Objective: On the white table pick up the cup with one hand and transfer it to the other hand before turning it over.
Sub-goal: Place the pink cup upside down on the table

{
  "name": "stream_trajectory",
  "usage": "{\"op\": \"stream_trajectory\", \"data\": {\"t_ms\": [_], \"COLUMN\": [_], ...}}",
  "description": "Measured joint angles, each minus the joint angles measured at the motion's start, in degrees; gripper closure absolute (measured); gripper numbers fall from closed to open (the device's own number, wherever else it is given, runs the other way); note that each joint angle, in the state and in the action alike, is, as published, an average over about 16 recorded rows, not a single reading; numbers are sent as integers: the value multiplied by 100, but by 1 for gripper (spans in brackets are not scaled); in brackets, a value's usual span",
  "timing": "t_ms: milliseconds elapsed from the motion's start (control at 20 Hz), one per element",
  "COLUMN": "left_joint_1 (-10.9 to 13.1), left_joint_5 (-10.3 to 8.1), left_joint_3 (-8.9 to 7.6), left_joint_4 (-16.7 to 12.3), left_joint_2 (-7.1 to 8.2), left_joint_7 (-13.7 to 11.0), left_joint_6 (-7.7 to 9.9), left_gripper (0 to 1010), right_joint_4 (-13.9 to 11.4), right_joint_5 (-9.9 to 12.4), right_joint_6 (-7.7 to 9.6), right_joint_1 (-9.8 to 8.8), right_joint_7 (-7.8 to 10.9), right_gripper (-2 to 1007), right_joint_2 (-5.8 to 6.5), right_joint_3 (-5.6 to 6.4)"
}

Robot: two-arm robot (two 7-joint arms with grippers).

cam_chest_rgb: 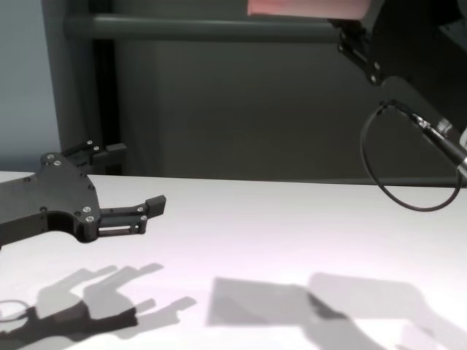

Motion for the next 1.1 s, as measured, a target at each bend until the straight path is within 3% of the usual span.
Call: {"op": "stream_trajectory", "data": {"t_ms": [1100], "left_joint_1": [4], "left_joint_5": [-8], "left_joint_3": [0], "left_joint_4": [15], "left_joint_2": [-9], "left_joint_7": [-8], "left_joint_6": [-39], "left_gripper": [9], "right_joint_4": [0], "right_joint_5": [0], "right_joint_6": [0], "right_joint_1": [0], "right_joint_7": [0], "right_gripper": [268], "right_joint_2": [0], "right_joint_3": [0]}}
